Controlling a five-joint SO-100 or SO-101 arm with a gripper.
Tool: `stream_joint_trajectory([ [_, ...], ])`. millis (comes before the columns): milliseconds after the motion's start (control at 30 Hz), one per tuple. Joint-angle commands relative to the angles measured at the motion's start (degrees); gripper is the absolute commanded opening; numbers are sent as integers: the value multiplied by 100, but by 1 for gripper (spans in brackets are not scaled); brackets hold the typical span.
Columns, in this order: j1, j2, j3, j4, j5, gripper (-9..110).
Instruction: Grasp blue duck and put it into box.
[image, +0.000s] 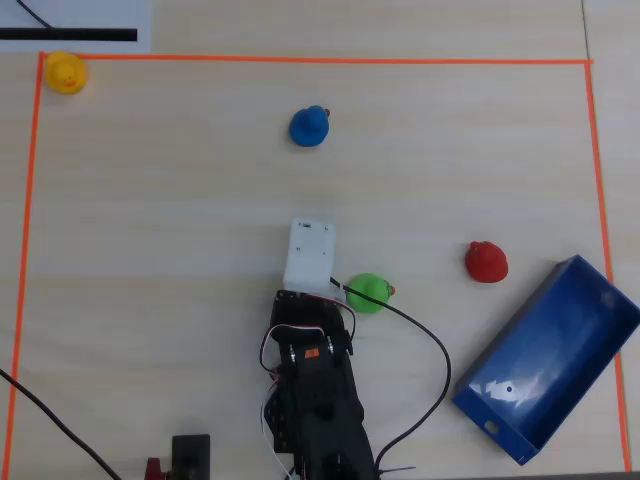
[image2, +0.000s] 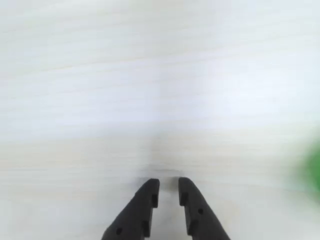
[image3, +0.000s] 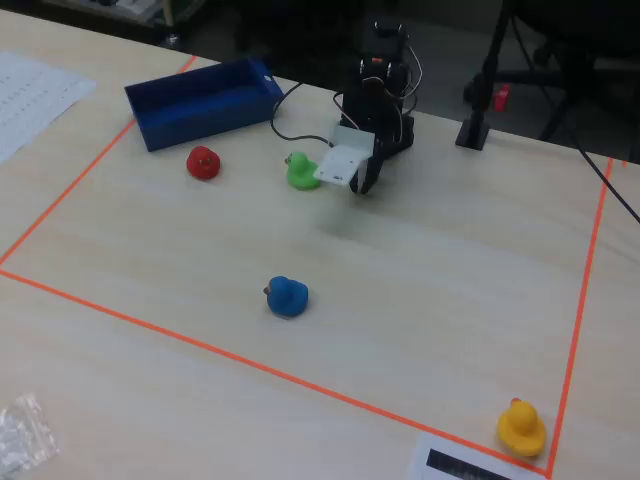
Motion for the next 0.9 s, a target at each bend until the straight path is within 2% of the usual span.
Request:
stream_joint_trajectory([
  [0, 167, -53, -9, 132, 167, 0],
  [667, 220, -53, -9, 114, 79, 1],
  [867, 545, -492, -633, -554, -176, 0],
])
